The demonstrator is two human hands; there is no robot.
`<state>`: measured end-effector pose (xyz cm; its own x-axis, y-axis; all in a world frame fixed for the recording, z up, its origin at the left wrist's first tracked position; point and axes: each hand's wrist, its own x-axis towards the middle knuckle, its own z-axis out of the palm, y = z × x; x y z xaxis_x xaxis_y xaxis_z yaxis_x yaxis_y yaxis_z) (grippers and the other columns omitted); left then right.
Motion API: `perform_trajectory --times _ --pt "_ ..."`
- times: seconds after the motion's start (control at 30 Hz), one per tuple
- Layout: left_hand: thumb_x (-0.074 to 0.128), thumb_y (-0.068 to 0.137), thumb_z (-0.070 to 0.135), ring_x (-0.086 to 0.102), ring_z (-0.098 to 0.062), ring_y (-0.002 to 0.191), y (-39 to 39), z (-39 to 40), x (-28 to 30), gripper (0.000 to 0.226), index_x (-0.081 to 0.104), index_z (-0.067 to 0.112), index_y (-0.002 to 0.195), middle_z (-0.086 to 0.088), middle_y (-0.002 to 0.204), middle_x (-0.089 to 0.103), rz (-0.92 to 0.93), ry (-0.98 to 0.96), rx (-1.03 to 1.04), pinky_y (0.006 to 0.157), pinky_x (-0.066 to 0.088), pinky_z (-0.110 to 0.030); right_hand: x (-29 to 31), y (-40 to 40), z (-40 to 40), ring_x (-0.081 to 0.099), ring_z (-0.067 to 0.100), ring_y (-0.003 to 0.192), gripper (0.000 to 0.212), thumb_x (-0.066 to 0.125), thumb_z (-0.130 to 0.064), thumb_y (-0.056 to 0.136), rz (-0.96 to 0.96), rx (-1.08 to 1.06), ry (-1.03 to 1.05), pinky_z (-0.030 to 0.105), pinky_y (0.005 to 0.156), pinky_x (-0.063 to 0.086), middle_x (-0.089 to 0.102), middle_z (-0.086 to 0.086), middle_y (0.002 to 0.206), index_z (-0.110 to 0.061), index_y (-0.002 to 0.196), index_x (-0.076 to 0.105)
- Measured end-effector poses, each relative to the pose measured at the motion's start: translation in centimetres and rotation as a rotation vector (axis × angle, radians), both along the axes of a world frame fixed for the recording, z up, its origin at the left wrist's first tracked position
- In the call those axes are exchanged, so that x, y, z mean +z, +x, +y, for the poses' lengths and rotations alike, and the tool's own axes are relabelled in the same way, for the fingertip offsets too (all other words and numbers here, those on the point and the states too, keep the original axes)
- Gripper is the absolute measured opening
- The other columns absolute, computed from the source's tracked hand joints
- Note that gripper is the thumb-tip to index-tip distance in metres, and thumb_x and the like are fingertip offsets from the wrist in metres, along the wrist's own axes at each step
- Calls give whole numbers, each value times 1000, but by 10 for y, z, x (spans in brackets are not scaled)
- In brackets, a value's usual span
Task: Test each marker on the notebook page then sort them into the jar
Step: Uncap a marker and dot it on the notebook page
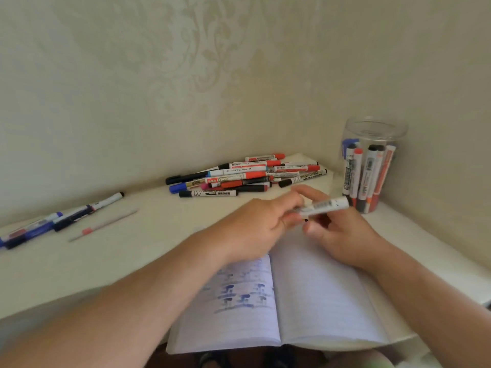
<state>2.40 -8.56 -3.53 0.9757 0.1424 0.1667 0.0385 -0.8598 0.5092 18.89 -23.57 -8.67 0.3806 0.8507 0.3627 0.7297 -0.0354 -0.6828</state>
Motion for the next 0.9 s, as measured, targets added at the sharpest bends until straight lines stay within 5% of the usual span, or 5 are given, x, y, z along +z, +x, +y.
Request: perform_trajectory --times 0.17,0.4,0.5,0.63,0.9 --pt "42 108 45 66 -14 101 13 -10 -17 31 42 55 138 10 110 71 30 -87 -16 91 52 -35 5 -4 -2 54 0 136 47 53 -63 98 267 115 90 18 111 42 65 -22 139 -41 139 63" --pt "44 109 42 63 -12 118 8 -8 -17 34 43 58 138 10 131 68 -36 -113 -31 100 50 -35 14 -10 -1 65 -6 91 32 48 -42 104 220 182 76 18 85 52 73 -23 98 -34 118 75" --pt "43 107 45 57 -7 119 -7 19 -10 31 49 52 137 11 132 64 -76 -30 36 99 47 -30 11 -7 -2 46 8 63 48 49 -77 94 268 106 76 28 64 39 53 -3 67 -46 119 75" --pt "57 103 35 62 -12 108 -58 111 -12 21 61 39 124 9 115 66 -202 14 368 93 48 -33 14 -3 -5 45 10 63 42 44 -59 96 393 -77 216 23 63 38 54 2 68 -39 110 78" --pt "61 99 48 53 -15 72 -195 206 -31 31 53 27 77 4 79 57 285 272 819 62 35 -35 10 2 11 62 5 79 29 66 -19 97 192 -151 108 18 76 47 73 -17 91 -46 98 75"
